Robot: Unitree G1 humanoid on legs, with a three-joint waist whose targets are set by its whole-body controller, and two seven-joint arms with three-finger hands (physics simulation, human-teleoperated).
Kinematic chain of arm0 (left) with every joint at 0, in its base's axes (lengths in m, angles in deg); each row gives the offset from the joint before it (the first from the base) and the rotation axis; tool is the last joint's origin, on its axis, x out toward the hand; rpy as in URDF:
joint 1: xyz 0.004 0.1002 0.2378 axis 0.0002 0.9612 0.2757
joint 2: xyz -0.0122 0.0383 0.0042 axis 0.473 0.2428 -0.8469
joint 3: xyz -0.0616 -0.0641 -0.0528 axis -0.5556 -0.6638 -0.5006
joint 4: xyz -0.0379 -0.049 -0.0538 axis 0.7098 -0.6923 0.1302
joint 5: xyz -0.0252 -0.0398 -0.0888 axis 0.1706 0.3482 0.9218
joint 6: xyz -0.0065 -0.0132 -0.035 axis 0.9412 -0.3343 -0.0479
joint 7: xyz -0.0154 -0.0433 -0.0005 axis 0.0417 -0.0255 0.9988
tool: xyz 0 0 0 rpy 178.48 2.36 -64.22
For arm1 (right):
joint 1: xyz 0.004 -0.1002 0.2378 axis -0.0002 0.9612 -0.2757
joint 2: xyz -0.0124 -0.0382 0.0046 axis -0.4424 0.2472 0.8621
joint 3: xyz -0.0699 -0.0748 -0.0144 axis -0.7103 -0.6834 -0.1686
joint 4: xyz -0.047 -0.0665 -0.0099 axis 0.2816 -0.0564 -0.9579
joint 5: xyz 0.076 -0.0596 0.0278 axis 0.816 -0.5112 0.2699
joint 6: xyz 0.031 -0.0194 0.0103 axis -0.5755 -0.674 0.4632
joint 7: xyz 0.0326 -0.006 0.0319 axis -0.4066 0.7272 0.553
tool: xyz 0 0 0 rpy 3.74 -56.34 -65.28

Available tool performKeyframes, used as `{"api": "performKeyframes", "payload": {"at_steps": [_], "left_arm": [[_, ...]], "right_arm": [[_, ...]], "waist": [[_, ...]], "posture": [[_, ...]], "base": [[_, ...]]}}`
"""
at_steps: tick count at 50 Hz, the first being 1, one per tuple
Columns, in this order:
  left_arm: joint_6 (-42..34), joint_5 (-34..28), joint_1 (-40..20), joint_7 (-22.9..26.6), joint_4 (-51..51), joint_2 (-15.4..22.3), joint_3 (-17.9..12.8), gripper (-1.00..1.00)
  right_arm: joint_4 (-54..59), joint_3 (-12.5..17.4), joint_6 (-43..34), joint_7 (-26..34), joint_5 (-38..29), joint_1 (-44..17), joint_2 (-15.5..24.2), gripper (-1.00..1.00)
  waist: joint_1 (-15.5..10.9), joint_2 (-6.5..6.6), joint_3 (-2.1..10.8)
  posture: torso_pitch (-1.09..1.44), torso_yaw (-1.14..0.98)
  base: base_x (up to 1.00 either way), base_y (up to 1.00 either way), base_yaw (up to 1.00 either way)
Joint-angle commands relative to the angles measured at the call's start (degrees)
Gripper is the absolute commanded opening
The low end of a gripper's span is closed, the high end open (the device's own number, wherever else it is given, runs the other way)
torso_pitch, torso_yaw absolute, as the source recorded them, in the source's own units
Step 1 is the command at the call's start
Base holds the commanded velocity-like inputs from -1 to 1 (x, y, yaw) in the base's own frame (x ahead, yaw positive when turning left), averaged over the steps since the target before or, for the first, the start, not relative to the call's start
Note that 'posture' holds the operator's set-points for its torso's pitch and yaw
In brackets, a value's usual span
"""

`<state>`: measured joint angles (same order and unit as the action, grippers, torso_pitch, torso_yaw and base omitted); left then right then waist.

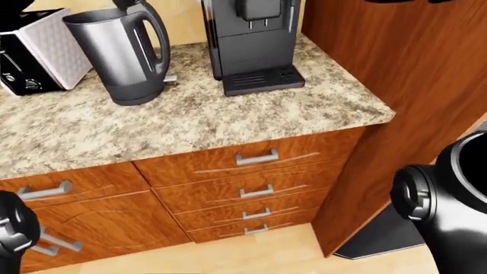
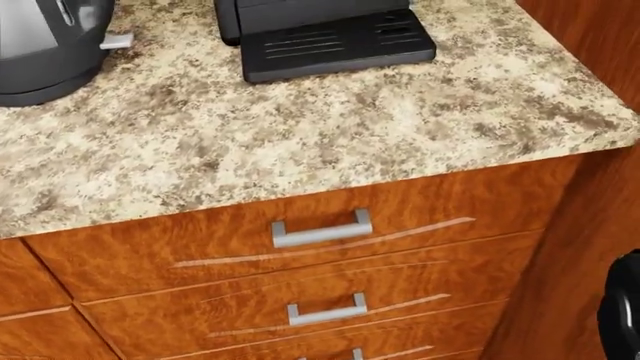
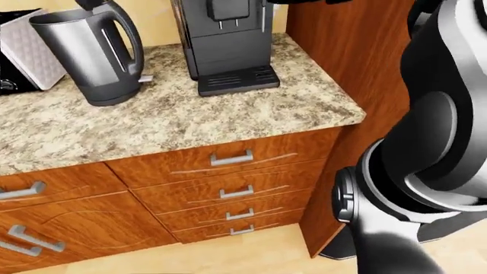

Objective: Close the lid of the electric kettle.

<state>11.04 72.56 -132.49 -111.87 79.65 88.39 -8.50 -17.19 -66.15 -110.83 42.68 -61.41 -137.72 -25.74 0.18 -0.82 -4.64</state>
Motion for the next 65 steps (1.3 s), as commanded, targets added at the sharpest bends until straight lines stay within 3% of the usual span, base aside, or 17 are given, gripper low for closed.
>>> {"api": "performKeyframes", "payload": {"at_steps": [1, 5, 9, 10, 11, 16, 18, 22, 24, 25, 26, 33, 43, 48, 49, 55, 65], "left_arm": [[1.26, -1.21, -1.6, -0.2, -0.48, 0.94, -2.06, 1.0], [1.22, -1.3, -1.62, -0.15, -0.56, 0.93, -2.08, 1.0], [1.19, -1.22, -1.71, -0.18, -0.56, 0.95, -2.09, 1.0], [1.19, -1.2, -1.74, -0.16, -0.64, 0.99, -2.12, 1.0], [1.2, -1.29, -1.69, -0.08, -0.68, 0.99, -2.14, 1.0], [1.17, -1.2, -1.81, -0.22, -0.65, 0.98, -2.09, 1.0], [1.18, -1.22, -1.76, -0.24, -0.66, 0.96, -2.09, 1.0], [1.17, -1.26, -1.86, -0.22, -0.72, 0.97, -2.07, 1.0], [1.16, -1.36, -1.76, -0.08, -0.75, 0.95, -2.12, 1.0], [1.14, -1.3, -1.73, -0.04, -0.73, 0.98, -2.15, 1.0], [1.16, -1.3, -1.72, -0.02, -0.73, 1.0, -2.18, 1.0], [1.25, -1.14, -1.71, -0.02, -0.75, 1.24, -2.22, 1.0], [1.24, -1.02, -1.81, -0.28, -0.58, 1.07, -2.01, 1.0], [1.17, -0.89, -1.88, -0.41, -0.54, 1.1, -2.02, 1.0], [1.16, -0.93, -1.85, -0.38, -0.52, 1.08, -2.02, 1.0], [1.17, -0.98, -1.77, -0.18, -0.62, 1.23, -2.15, 1.0], [1.09, -1.33, -1.76, 0.02, -0.86, 0.95, -2.09, 1.0]], "right_arm": [[-0.96, -0.45, 1.95, 0.42, 0.06, -2.0, 0.14, 1.0], [-0.9, -0.63, 2.04, 0.72, -0.36, -2.02, -0.06, 1.0], [-1.11, -1.27, 2.19, 1.32, -1.04, -1.88, 0.04, 1.0], [-1.05, -1.25, 2.28, 1.41, -1.31, -1.96, 0.05, 1.0], [-1.0, -1.35, 2.39, 1.58, -1.53, -1.92, 0.11, 1.0], [-0.99, -1.44, 2.27, 2.38, -2.45, -2.0, -0.14, 1.0], [-0.99, -1.23, 2.32, 2.57, -2.7, -2.04, -0.44, 1.0], [-0.85, -1.17, 2.58, 2.9, -3.12, -1.97, -0.69, 1.0], [-0.88, -1.14, 2.63, 3.03, -3.3, -2.02, -0.74, 1.0], [-0.93, -1.09, 2.6, 3.07, -3.37, -2.06, -0.89, 1.0], [-0.95, -1.1, 2.58, 3.11, -3.43, -2.06, -0.94, 1.0], [-1.28, -0.25, 2.39, 2.94, -3.11, -2.6, -1.47, 1.0], [-0.98, 0.24, 2.13, 2.34, -2.5, -2.62, -1.63, 1.0], [-1.17, 0.37, 2.32, 2.05, -1.86, -2.67, -1.62, 1.0], [-1.25, 0.23, 2.54, 2.04, -1.7, -2.45, -1.67, 1.0], [-1.38, -0.36, 2.09, 1.79, -1.66, -2.34, -1.48, 1.0], [-0.91, -0.55, 2.62, 1.92, -1.95, -2.25, -1.32, 1.0]], "waist": [[-0.54, -0.45, 1.56], [0.02, 0.51, -1.46], [1.43, 5.06, -0.17], [1.44, 3.26, -0.9], [1.3, 4.18, 0.69], [-0.77, -0.09, 2.27], [-1.07, 0.1, 2.67], [-0.97, 2.79, 1.32], [-0.58, 6.16, 2.39], [-0.68, 6.0, 2.86], [-0.62, 7.0, 0.78], [1.18, 4.51, -1.65], [0.11, 0.82, -0.05], [-0.19, 2.1, 0.32], [-0.18, 2.42, 2.07], [0.14, 3.73, -0.32], [1.47, 3.29, 0.49]], "posture": [[0.0, 0.0], [0.0, 0.0], [0.0, 0.0], [0.0, 0.0], [0.0, 0.0], [0.0, 0.0], [0.0, 0.0], [0.0, 0.0], [0.0, 0.0], [0.0, 0.0], [0.0, 0.0], [0.0, 0.0], [0.0, 0.0], [0.0, 0.0], [0.0, 0.0], [0.0, 0.0], [0.0, 0.0]], "base": [[0.12, 0.02, 0.0], [0.02, 0.0, 0.0], [0.0, 0.0, 0.0], [0.0, 0.0, 0.0], [0.0, 0.28, 0.0], [0.0, 0.45, 0.0], [0.0, 0.48, 0.0], [0.0, 0.48, 0.0], [0.0, 0.43, 0.0], [0.0, 0.15, 0.0], [0.0, 0.05, 0.0], [0.0, 0.0, 0.0], [0.0, 0.0, 0.0], [0.0, 0.0, 0.0], [0.19, 0.0, 0.0], [0.16, 0.0, 0.0], [0.0, 0.0, 0.0]]}}
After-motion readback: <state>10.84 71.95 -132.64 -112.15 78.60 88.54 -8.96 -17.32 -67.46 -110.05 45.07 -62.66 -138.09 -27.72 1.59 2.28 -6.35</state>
